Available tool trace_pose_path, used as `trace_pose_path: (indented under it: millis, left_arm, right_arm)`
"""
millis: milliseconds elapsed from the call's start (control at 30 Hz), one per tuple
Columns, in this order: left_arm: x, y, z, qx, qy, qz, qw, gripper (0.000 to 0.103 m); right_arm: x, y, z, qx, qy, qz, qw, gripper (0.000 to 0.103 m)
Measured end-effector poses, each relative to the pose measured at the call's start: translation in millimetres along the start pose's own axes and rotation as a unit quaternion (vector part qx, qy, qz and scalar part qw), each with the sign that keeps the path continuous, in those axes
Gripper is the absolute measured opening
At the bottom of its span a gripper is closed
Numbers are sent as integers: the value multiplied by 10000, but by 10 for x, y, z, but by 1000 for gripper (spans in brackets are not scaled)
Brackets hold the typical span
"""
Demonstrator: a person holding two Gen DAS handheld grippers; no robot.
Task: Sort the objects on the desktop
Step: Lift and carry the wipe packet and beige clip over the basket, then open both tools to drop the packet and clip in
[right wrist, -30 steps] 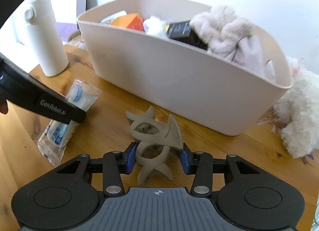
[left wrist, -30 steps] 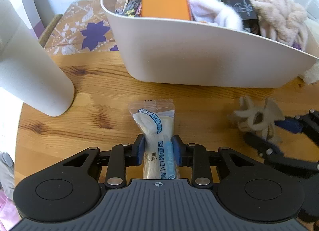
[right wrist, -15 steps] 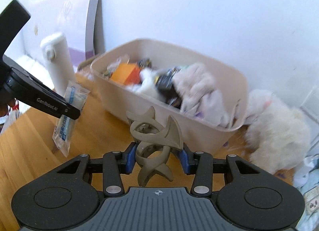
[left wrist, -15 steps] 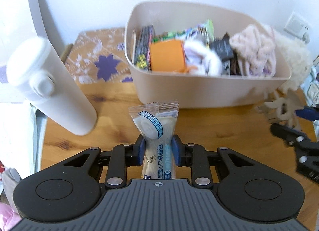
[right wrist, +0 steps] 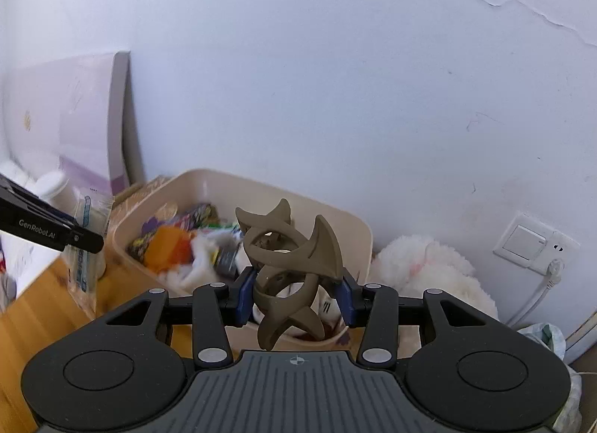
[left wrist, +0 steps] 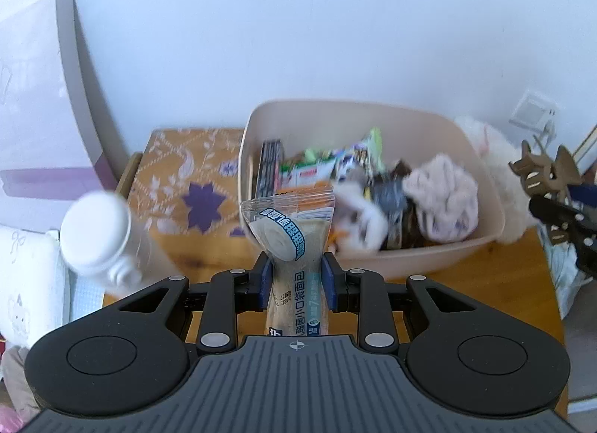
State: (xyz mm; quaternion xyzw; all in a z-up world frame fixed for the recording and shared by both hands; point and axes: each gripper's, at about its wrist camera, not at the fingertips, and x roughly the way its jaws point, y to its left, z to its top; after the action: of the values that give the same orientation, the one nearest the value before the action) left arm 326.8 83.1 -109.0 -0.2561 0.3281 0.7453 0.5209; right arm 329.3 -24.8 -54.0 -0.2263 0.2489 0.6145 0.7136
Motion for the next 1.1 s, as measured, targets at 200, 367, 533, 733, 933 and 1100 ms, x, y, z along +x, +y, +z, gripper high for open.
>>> trace_pose_path:
  millis: [200, 367, 533, 733, 933, 1100]
  left_arm:
    - [125, -125, 306, 74, -183, 75, 9998, 28]
    - [375, -260, 502, 124, -210, 163, 9996, 28]
    - [641, -374, 646, 224, -192, 362, 9989, 28]
    - [914, -400, 716, 323, -65, 480, 9983, 28]
    - [1057, -426, 683, 396, 85, 335, 9986, 29]
    - [995, -413, 697, 302, -42, 272, 9992, 73]
  right_arm:
    - [285, 2, 156, -69, 87, -126, 9999, 42]
    - [589, 5, 255, -69, 217, -250, 9994, 42]
    - [878, -21, 322, 42, 399, -345, 9986, 42]
    - [1211, -46, 328, 360, 709, -285, 9964, 42]
    - [1423, -29, 264, 462, 990, -243, 9937, 43]
    - [1455, 18, 247, 382, 1123, -241, 9927, 64]
